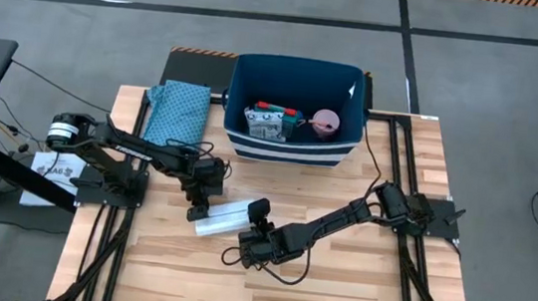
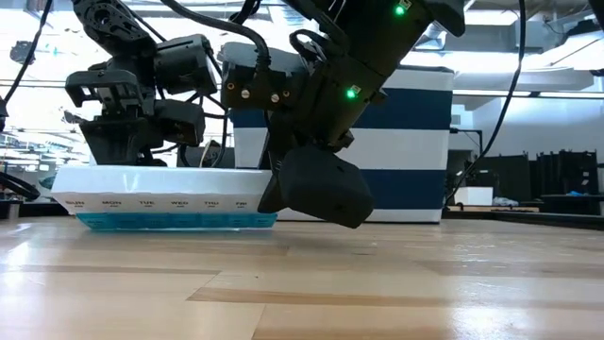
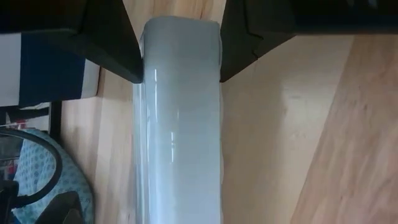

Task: Pick & place medical supplies in basket/bin
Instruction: Put the white pill organizer into the blue bin

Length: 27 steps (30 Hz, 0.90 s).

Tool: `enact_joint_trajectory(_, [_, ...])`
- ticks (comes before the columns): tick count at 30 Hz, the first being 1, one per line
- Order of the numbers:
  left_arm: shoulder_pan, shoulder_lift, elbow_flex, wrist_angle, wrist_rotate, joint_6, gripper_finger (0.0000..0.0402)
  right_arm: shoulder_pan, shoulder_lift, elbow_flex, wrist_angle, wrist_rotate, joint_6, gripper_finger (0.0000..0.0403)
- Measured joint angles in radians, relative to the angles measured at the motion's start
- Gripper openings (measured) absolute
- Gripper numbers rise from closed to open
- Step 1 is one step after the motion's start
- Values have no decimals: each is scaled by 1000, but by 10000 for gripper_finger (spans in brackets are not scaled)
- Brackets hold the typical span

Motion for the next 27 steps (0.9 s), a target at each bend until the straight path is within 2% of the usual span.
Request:
enact_joint_trajectory(3, [0, 0, 0, 1, -2, 4, 173, 0, 0, 0, 4, 3, 0, 188])
enact_joint_trajectory(10, [0, 0, 0, 7, -2, 11, 186, 11, 0, 0, 2, 63, -36, 146])
enact_joint_trajectory(19, [-1, 0, 2, 10, -3, 42, 196, 22, 0, 1, 4, 85, -27, 154])
enact_joint_trajectory(27, [-2, -39, 2, -13, -33, 81, 197, 38, 0, 3, 8, 107, -25, 144])
